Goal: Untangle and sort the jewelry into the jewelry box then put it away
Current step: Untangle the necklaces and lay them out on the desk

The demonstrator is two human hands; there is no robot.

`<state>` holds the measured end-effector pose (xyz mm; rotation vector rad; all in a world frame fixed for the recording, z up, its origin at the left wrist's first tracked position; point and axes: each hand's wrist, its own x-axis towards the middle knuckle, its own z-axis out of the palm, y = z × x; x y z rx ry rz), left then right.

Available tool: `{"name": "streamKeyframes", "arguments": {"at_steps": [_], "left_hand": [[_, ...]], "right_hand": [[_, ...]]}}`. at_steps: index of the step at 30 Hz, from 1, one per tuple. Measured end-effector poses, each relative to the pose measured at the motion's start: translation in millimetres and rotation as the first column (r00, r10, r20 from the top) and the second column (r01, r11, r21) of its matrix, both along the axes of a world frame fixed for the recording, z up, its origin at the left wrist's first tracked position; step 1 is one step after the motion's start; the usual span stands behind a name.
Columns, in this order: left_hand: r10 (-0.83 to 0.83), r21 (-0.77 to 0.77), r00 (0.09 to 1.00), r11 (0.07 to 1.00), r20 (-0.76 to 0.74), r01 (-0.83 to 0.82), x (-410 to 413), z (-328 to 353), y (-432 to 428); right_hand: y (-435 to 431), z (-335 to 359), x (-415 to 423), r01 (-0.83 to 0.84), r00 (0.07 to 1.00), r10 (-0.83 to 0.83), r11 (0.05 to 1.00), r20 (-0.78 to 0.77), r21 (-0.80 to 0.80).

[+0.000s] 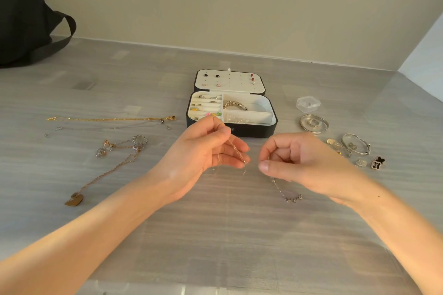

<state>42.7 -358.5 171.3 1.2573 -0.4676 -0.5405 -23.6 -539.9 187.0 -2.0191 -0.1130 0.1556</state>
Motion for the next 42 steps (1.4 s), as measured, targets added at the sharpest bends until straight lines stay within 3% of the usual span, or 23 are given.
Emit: {"name": "streamKeyframes", "arguments": {"at_steps": [9, 19, 23, 30, 33, 37, 39, 42], "left_hand": [[0.035, -0.039, 0.999, 0.999, -0.03, -0.036, 1, -1, -1], [0.005, -0.106, 0.996, 0.994, -0.087, -0.014, 0, 1, -1], [-0.007, -0.145, 0.995, 0.989, -0.104, -0.008, 0, 2, -1], [0.014, -0.081, 1.0, 0.997, 0.007, -0.013, 4, 10, 7], [-0.012, -0.03, 0.999, 0.999, 0.03, 0.013, 2, 17, 10], [-0.074, 0.05, 0.996, 0.996, 0.058, 0.071, -3, 29, 15], [-0.112, 0.089, 0.99, 0.991, 0.087, 0.104, -6, 36, 16], [-0.161, 0.169, 0.971, 0.977, 0.178, 0.131, -12, 47, 14]], "right_hand": [[6, 0, -4, -0.07, 0.998, 0.069, 0.981, -0.012, -0.182], [7, -3, -1, 0.072, 0.992, -0.09, 0.98, -0.092, -0.184], [7, -1, -1, 0.045, 0.989, -0.071, 0.979, -0.128, -0.199], [4, 3, -1, -0.007, 0.991, -0.028, 0.966, -0.131, -0.259], [1, 9, -2, 0.003, 0.998, -0.021, 0.956, -0.058, -0.295], [5, 15, -7, 0.17, 0.984, -0.119, 0.867, 0.136, -0.468], [12, 15, -8, 0.176, 0.979, -0.126, 0.922, 0.161, -0.345], [29, 19, -12, 0.027, 0.999, -0.028, 0.999, 0.037, 0.04]]}}
